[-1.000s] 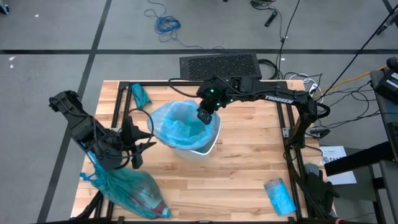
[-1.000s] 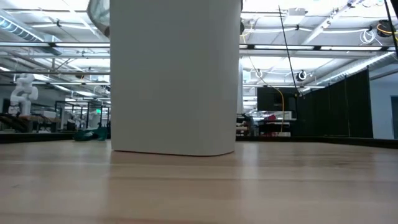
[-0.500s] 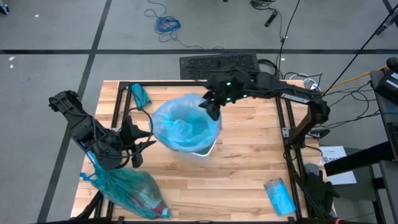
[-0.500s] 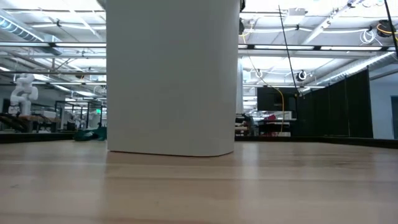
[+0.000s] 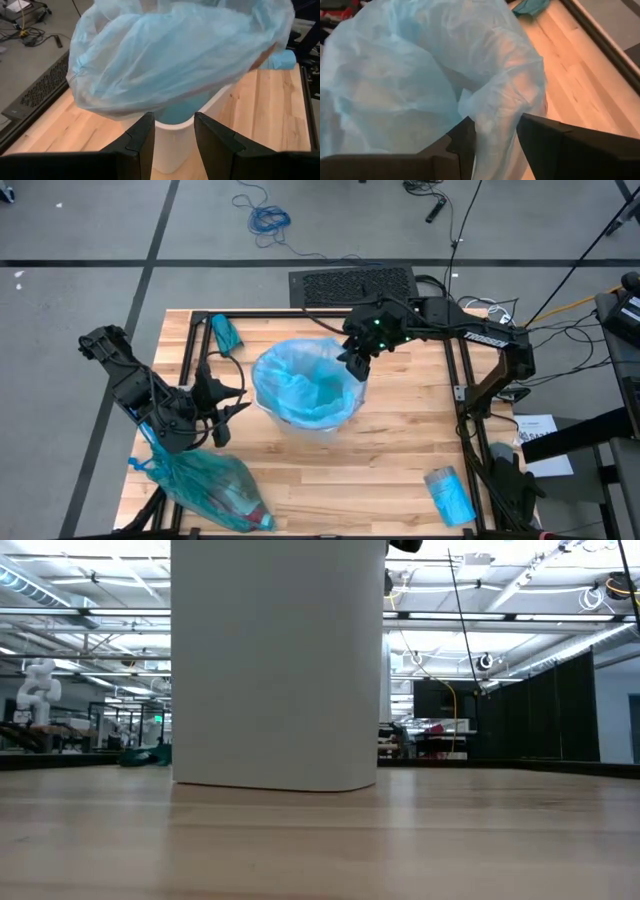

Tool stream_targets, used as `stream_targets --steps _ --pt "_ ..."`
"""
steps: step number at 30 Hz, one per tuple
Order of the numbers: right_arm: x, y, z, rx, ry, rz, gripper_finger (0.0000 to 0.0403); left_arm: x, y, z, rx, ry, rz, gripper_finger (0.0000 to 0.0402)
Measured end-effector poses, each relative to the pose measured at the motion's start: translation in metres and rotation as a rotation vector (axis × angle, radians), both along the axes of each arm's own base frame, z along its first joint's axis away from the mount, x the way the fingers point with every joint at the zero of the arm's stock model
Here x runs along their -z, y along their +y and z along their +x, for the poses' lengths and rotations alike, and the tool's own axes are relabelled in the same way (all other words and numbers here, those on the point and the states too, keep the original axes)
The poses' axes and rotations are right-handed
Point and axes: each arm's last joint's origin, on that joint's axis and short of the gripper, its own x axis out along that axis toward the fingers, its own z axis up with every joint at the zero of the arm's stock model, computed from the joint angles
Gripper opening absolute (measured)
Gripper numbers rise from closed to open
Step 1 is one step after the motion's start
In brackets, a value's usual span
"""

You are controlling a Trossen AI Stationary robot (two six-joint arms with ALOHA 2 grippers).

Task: Place trash/remove bag and relplace
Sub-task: Insert the new blue trash bag into the white trash bin

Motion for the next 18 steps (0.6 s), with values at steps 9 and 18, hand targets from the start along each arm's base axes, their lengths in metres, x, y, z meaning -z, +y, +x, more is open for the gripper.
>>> stream_targets --steps 9,18 --pt "-0.001 0.005 0.002 -0.051 -0.015 -0.007 0.0132 0.000 0.000 0.000 -0.009 -0.006 0.011 0.0134" --pt "-0.010 0.010 0.009 -0.235 -0.153 0.012 0.0139 0.000 0.001 0.000 -0.011 -0.007 0.013 0.0135"
